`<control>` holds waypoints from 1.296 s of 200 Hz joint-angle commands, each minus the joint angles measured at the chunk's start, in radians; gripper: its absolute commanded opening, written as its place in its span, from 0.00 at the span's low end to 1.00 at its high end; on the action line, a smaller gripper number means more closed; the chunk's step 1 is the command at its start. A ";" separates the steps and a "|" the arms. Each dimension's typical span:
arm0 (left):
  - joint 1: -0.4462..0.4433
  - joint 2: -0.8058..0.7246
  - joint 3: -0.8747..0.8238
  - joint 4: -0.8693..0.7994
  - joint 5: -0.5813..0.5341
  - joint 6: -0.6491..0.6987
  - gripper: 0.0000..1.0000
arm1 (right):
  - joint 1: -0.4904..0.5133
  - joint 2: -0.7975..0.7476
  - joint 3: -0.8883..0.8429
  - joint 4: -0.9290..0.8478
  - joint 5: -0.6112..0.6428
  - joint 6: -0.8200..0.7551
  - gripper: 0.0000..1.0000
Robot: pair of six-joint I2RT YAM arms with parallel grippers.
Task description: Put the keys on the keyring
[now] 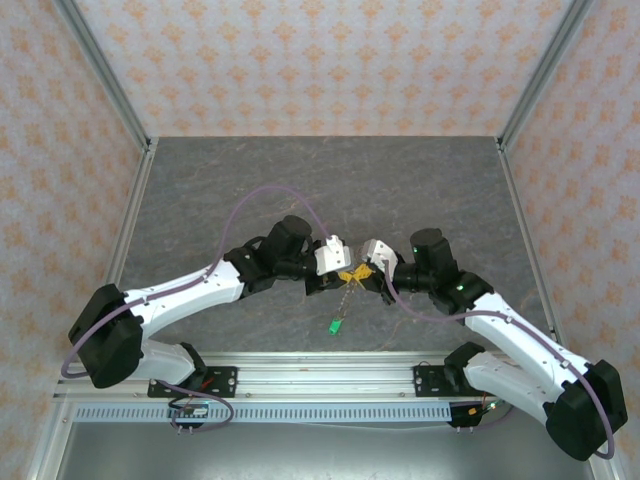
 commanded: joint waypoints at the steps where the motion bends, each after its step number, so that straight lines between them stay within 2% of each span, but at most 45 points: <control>1: -0.007 0.009 0.028 -0.036 -0.002 0.026 0.18 | 0.001 -0.006 0.050 0.018 -0.050 -0.019 0.00; 31: -0.008 0.017 0.042 -0.058 -0.002 0.035 0.10 | 0.004 -0.016 0.050 0.037 -0.064 -0.015 0.00; 51: -0.008 0.011 0.034 -0.044 0.011 0.035 0.00 | 0.003 -0.027 0.047 0.044 -0.063 -0.007 0.00; 114: 0.005 -0.051 -0.047 0.116 0.038 -0.048 0.00 | 0.002 -0.069 -0.016 0.022 0.018 0.002 0.09; 193: 0.023 -0.053 -0.084 0.240 0.150 -0.116 0.00 | -0.007 -0.066 -0.102 0.231 -0.057 0.137 0.12; 209: 0.027 -0.058 -0.099 0.281 0.162 -0.143 0.00 | -0.010 -0.065 -0.121 0.252 -0.056 0.142 0.15; 237: 0.033 -0.072 -0.111 0.298 0.168 -0.153 0.00 | -0.022 -0.073 -0.136 0.262 -0.060 0.145 0.15; 259: 0.040 -0.079 -0.117 0.300 0.170 -0.156 0.00 | -0.035 -0.068 -0.133 0.261 -0.076 0.142 0.09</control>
